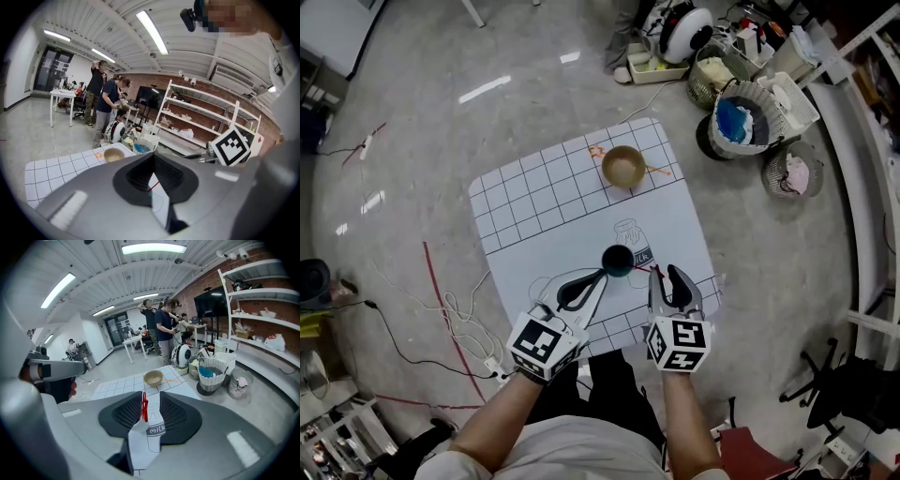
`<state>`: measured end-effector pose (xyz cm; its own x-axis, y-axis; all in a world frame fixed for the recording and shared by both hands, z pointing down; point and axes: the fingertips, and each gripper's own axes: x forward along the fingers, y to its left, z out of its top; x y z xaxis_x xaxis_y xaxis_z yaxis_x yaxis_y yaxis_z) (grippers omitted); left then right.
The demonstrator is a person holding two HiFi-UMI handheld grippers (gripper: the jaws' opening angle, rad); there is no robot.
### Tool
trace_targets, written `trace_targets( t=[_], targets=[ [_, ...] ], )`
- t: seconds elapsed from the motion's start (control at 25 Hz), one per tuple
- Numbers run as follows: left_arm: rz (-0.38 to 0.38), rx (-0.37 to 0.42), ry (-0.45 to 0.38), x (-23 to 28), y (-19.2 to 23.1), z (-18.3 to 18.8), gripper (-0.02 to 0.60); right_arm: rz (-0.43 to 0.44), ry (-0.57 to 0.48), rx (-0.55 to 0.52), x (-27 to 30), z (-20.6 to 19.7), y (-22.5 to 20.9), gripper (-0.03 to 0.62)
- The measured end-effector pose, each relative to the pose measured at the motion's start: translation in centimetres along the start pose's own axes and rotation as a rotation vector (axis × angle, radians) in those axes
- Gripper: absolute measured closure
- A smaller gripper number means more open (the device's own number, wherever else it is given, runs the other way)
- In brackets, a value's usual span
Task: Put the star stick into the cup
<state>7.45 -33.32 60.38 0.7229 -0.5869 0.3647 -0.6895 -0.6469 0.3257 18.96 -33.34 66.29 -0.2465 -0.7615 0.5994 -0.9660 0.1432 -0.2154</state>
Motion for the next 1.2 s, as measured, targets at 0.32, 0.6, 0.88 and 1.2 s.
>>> trace_targets(
  t=[0.32, 0.6, 0.88, 1.2],
  targets=[
    [-0.023, 0.023, -0.019, -1.1, -1.5, 2.1, 0.576, -0.039, -0.084, -0.027, -3.5, 3.2, 0.6, 0.496],
    [-0.046, 0.038, -0.036, -3.6, -3.7, 4.3, 0.575, -0.048, -0.171, -0.029, -8.2, 6.3, 2.7, 0.502],
    [-0.095, 0.076, -0.081, -6.7, -6.1, 6.7, 0.575, -0.025, -0.274, -0.048, -12.7, 8.9, 6.3, 0.519],
    [-0.118, 0.102, -0.130, -11.6, -7.7, 8.7, 0.575, -0.001, -0.343, -0.077, -16.9, 9.9, 11.2, 0.563]
  ],
)
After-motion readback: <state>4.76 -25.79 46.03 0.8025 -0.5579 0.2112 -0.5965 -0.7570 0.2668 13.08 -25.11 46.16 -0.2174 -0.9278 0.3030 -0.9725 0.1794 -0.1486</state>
